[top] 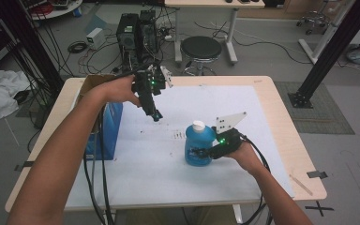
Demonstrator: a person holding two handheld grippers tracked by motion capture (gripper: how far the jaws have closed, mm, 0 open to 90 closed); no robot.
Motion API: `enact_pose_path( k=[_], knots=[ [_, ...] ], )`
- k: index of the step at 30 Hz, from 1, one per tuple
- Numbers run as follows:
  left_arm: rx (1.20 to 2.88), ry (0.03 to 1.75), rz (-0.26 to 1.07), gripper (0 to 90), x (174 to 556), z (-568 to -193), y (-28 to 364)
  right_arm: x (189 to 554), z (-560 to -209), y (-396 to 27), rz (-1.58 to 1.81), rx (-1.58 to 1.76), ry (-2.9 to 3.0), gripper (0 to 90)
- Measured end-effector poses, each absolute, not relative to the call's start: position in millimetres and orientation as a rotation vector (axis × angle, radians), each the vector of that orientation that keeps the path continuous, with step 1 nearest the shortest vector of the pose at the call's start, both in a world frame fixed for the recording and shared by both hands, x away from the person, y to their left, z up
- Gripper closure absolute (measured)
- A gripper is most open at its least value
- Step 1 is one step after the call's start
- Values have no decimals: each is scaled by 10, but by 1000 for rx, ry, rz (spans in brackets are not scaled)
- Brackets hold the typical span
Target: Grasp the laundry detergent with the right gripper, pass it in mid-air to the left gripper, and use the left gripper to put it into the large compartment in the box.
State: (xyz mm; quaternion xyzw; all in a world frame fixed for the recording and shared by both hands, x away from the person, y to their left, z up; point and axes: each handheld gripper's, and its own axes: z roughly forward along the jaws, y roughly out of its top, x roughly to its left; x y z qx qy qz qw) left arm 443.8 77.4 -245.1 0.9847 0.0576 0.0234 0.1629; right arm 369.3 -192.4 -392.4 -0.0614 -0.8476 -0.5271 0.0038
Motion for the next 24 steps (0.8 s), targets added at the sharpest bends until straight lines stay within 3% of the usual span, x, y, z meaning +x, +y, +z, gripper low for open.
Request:
enact_pose_path(
  k=[13,24],
  knots=[
    [2836,162,68,17,4142,-2290,697,3562,-3644,-2022,-1670,-185,-2667,446],
    [2868,154,-5,17,3998,-2240,640,3545,-3549,-2004,-1639,-148,-2655,446]
  ],
)
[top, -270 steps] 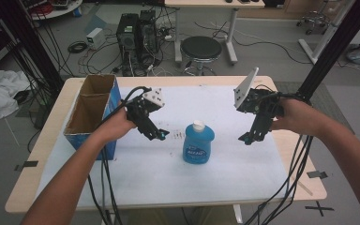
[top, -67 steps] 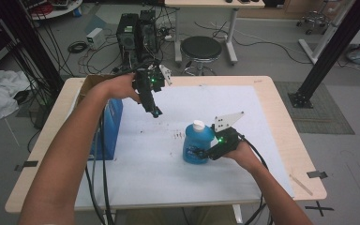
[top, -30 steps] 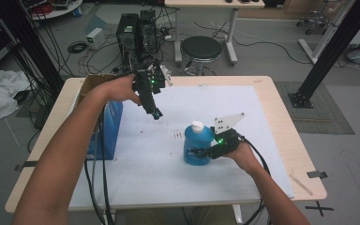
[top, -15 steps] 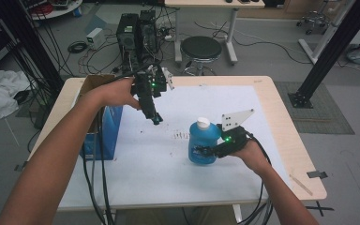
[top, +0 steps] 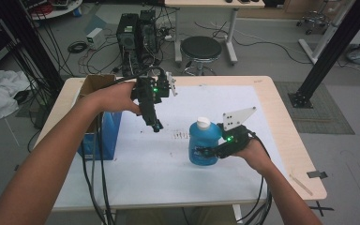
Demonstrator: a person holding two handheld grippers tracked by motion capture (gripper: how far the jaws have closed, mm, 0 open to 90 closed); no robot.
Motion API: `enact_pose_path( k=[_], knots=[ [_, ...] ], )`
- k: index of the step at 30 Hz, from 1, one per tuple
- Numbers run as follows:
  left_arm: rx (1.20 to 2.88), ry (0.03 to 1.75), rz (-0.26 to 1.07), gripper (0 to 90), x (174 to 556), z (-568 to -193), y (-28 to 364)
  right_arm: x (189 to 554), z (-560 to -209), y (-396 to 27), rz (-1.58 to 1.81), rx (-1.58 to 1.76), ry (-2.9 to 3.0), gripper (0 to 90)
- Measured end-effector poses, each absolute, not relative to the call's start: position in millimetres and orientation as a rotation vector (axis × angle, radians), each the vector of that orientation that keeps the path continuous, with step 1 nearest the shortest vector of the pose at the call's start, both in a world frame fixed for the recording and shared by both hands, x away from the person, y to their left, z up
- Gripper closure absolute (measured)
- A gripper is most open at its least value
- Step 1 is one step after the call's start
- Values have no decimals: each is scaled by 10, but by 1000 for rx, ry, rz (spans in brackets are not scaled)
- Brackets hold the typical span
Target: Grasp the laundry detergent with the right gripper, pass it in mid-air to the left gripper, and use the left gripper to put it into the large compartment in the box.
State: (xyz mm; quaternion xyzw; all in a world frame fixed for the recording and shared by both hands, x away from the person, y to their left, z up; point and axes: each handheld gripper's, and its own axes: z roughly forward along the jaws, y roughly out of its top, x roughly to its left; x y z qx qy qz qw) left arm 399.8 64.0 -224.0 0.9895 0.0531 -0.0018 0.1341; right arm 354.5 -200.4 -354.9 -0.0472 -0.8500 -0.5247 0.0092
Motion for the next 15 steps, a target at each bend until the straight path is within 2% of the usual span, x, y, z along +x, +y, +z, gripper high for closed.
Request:
enact_pose_path(
  k=[15],
  knots=[
    [2882,105,-45,17,3839,-2183,530,3696,-3403,-1852,-1591,-73,-2653,446]
  ],
)
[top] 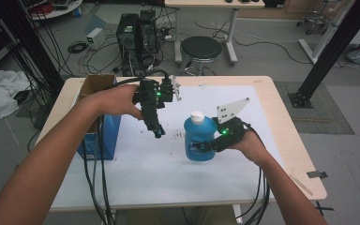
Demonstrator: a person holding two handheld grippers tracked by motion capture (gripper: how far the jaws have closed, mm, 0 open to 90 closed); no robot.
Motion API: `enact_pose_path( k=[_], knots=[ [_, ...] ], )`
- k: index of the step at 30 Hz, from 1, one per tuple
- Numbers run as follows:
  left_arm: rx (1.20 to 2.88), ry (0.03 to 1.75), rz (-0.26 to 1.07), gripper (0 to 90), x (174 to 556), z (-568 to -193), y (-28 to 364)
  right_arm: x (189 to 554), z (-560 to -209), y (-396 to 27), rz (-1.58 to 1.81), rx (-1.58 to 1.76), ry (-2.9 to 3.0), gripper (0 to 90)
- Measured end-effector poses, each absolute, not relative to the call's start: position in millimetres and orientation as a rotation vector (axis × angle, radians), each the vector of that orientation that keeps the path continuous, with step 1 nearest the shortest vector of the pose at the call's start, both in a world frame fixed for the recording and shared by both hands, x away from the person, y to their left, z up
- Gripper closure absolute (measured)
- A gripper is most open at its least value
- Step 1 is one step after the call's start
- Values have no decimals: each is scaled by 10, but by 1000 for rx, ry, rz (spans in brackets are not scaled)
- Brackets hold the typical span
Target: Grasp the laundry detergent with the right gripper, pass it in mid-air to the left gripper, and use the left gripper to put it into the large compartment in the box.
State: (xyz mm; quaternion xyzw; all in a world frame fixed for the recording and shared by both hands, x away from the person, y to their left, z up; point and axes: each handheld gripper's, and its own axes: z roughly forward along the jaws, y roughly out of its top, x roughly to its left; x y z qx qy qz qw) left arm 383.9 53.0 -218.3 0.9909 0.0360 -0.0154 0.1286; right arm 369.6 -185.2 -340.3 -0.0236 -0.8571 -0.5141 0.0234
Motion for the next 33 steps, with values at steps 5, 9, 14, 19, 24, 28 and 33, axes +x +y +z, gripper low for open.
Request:
enact_pose_path(
  k=[5,9,14,19,24,28,33],
  knots=[
    [2885,93,-29,17,3803,-2160,483,3715,-3393,-1778,-1581,-61,-2644,446],
    [2882,91,-27,17,3792,-2155,459,3740,-3393,-1727,-1588,-54,-2638,446],
    [2875,79,-35,17,3793,-2148,419,3748,-3401,-1679,-1590,-50,-2630,446],
    [2874,65,-42,17,3785,-2146,358,3765,-3403,-1619,-1583,-50,-2633,446],
    [2877,55,-46,17,3783,-2150,321,3783,-3377,-1553,-1576,-38,-2639,446],
    [2880,50,-46,17,3789,-2153,300,3795,-3352,-1499,-1568,-31,-2646,446],
    [2874,49,-53,17,3792,-2158,265,3808,-3330,-1440,-1566,-20,-2645,446]
  ],
)
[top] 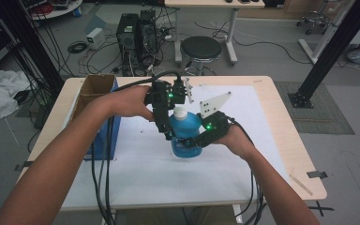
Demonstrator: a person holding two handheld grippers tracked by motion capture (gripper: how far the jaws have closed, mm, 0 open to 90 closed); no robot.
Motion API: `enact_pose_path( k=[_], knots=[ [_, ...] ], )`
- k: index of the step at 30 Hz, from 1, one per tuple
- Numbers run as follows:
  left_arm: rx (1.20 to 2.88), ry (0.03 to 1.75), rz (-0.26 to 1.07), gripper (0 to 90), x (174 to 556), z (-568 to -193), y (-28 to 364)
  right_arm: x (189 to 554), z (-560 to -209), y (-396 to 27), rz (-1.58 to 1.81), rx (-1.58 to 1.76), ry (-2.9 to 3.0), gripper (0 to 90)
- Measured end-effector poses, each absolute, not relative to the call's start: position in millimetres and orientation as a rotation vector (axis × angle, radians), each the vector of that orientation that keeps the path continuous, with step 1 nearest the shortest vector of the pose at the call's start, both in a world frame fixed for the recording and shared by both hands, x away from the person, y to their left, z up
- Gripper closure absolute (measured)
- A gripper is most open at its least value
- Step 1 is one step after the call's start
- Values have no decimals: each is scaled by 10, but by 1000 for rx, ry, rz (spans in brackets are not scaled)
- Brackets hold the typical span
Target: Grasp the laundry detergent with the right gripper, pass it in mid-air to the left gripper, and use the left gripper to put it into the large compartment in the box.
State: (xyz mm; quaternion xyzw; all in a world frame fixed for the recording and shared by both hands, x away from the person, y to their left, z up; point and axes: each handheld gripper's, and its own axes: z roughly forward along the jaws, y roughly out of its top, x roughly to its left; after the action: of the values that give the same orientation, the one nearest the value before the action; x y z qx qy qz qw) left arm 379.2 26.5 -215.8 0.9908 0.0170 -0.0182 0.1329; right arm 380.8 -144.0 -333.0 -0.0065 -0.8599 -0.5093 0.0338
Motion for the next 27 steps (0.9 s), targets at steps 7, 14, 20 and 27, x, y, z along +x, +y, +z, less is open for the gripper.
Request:
enact_pose_path(
  k=[7,14,20,27],
  knots=[
    [2879,35,-62,17,3798,-2168,201,3821,-3322,-1396,-1563,-34,-2639,445],
    [2886,21,-68,17,3820,-2171,98,3822,-3324,-1380,-1554,-33,-2647,446],
    [2888,9,-68,17,3838,-2176,37,3830,-3314,-1381,-1561,-40,-2641,445],
    [2904,-2,-58,17,3851,-2210,6,3832,-3315,-1388,-1556,-39,-2639,445]
  ],
)
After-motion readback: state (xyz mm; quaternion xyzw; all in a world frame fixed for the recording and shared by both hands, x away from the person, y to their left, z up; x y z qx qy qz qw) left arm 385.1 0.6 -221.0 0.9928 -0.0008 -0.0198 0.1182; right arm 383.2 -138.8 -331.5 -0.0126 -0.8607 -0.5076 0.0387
